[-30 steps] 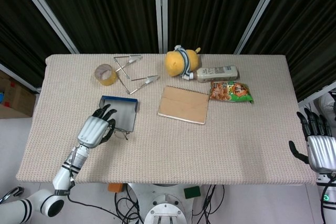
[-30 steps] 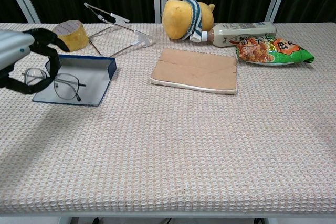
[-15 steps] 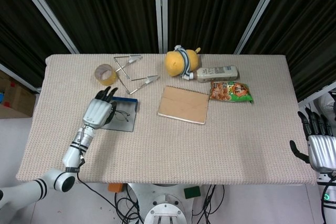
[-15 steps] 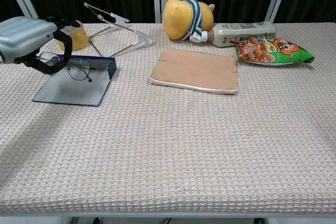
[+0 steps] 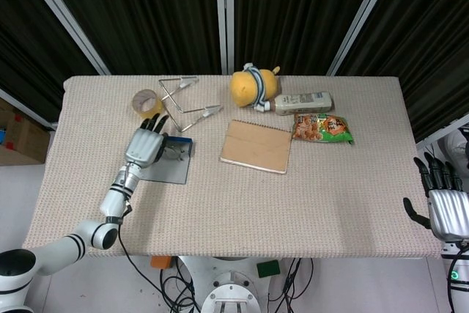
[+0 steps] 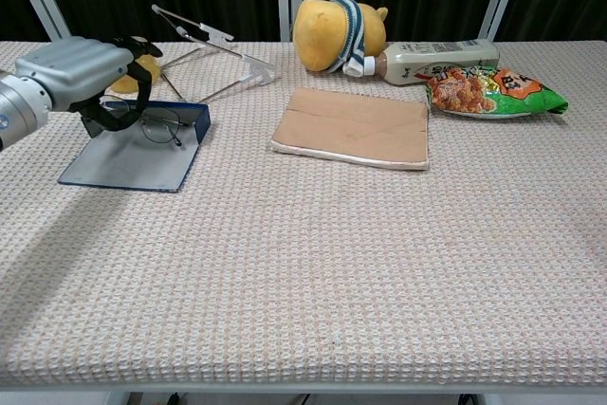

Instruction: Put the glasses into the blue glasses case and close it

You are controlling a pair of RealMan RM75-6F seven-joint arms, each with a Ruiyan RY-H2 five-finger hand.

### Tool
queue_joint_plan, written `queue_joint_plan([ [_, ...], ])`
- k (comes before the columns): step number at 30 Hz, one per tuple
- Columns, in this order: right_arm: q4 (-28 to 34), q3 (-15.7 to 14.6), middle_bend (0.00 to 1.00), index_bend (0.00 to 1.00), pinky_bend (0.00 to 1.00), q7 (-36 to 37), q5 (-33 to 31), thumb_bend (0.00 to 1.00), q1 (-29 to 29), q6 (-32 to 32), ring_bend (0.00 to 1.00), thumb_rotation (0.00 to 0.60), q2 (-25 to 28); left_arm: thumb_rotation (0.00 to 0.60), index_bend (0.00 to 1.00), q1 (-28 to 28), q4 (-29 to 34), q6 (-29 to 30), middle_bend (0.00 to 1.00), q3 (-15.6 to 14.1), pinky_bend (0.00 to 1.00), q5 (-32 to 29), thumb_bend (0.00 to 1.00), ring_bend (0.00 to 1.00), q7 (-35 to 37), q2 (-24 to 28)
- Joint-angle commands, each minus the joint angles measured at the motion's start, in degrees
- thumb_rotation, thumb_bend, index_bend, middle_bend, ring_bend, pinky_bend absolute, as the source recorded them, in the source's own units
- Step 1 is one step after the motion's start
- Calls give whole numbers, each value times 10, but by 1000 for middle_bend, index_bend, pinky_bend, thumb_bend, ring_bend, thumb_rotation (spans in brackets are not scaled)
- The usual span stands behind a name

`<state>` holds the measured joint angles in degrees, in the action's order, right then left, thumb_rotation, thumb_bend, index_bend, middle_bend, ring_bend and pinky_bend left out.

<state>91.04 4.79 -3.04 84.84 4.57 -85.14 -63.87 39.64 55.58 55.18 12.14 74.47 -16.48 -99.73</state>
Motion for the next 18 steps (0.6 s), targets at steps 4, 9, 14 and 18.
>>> queue_joint_plan([
  [4, 0, 0, 0, 0, 0, -1, -2, 379, 1, 2, 0, 600, 0, 600, 672, 11, -21, -13, 51, -2, 167, -6, 485, 0, 11, -11],
  [9, 0, 1, 0, 0, 0, -1, -2, 381, 1, 1, 0, 600, 1, 600, 623, 13, -31, -14, 51, -5, 166, -9, 481, 0, 18, -16],
  [14, 1, 1, 0, 0, 0, -1, -2, 381, 1, 1, 0, 600, 0, 600, 519, 11, -30, -6, 50, -11, 166, -2, 468, 0, 33, -12],
  [18, 1, 1, 0, 0, 0, -2, 0, 381, 1, 0, 0, 600, 0, 600, 425, 8, -27, 0, 47, -16, 166, 2, 466, 0, 42, -8],
])
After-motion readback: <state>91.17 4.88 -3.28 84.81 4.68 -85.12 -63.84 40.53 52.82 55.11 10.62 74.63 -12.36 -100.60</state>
